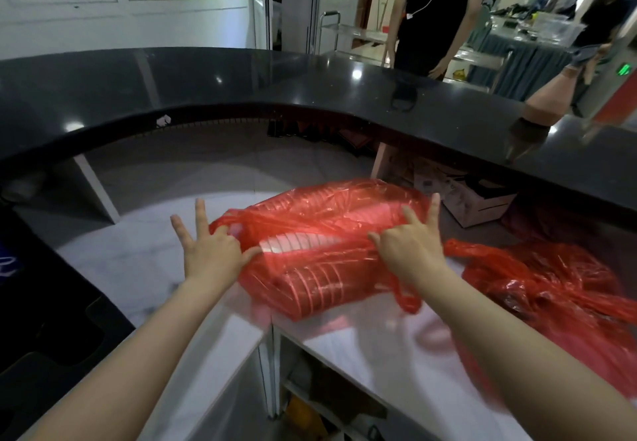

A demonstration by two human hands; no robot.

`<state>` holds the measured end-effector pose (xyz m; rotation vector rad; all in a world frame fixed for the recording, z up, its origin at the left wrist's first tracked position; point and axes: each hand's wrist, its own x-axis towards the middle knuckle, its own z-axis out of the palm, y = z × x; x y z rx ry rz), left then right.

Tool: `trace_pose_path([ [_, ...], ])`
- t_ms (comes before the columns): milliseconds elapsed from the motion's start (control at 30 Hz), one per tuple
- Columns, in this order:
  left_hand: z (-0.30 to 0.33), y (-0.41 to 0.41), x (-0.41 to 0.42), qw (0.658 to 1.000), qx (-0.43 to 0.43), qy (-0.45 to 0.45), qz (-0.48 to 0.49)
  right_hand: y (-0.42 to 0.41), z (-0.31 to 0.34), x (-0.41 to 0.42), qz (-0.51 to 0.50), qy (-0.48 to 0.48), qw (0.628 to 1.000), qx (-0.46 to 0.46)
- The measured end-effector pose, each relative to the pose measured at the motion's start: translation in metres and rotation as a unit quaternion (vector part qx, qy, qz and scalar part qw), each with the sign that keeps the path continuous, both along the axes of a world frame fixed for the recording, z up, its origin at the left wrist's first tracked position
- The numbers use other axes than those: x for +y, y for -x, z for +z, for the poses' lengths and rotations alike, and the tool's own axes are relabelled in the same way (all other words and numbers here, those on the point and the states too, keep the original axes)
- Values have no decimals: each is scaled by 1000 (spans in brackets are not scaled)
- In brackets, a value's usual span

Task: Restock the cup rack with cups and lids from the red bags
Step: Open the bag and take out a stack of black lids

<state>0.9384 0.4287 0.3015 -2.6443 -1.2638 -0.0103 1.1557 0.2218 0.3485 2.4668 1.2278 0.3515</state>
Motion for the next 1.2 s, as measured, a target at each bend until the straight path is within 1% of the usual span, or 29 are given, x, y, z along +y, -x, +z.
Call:
trace_pose_path([
  [67,0,-1,11,1000,15,-17,-7,-2,7,-3,-39,1,999,-11],
  [133,4,-4,24,999,4,-30,-20,1,11,-4,-57,4,998,-21],
  [233,16,-7,43,999,16,-19,-45,8,6,-6,-44,-19,998,-41],
  [300,17,-7,55,995,32,-5,-93,11,-2,-7,-33,-57,997,-32],
  [333,19,-5,56,992,22,5,-122,11,-5,-8,-20,-94,995,-26],
  [367,21,-3,52,988,-6,7,-157,11,-7,-9,1,-140,990,-20],
  [400,25,-1,45,979,-40,-5,-199,11,-7,-9,29,-183,983,-17],
  [433,27,1,37,966,-76,-35,-243,12,-6,-8,64,-218,974,-21],
  [500,30,1,20,929,-162,-104,-315,15,-3,-5,145,-246,957,-46],
  [533,32,-1,14,907,-204,-125,-347,16,-3,-3,183,-242,950,-65],
  [600,33,-9,6,869,-250,-127,-408,19,-3,5,228,-204,948,-89],
  [633,34,-15,4,856,-255,-117,-435,20,-4,9,229,-169,955,-82],
  [667,34,-21,2,851,-248,-103,-451,21,-5,13,218,-131,965,-63],
  [733,34,-32,2,868,-213,-74,-442,16,-8,22,168,-93,981,-10],
  [800,32,-42,8,888,-199,-44,-412,4,-9,30,74,-99,991,47],
  [833,30,-47,12,895,-198,-28,-399,-3,-9,33,29,-105,992,59],
  [900,24,-56,22,912,-178,19,-368,-18,-10,35,-32,-102,993,55],
  [1000,11,-66,38,942,-88,77,-316,-34,-10,28,-65,-59,995,39],
  [1067,1,-67,49,953,-41,114,-279,-40,-12,21,-75,-34,996,38],
  [1133,-6,-68,58,955,-42,158,-250,-46,-13,15,-101,-34,992,69],
  [1200,-10,-70,65,951,-43,195,-236,-54,-13,12,-134,-56,979,141],
])
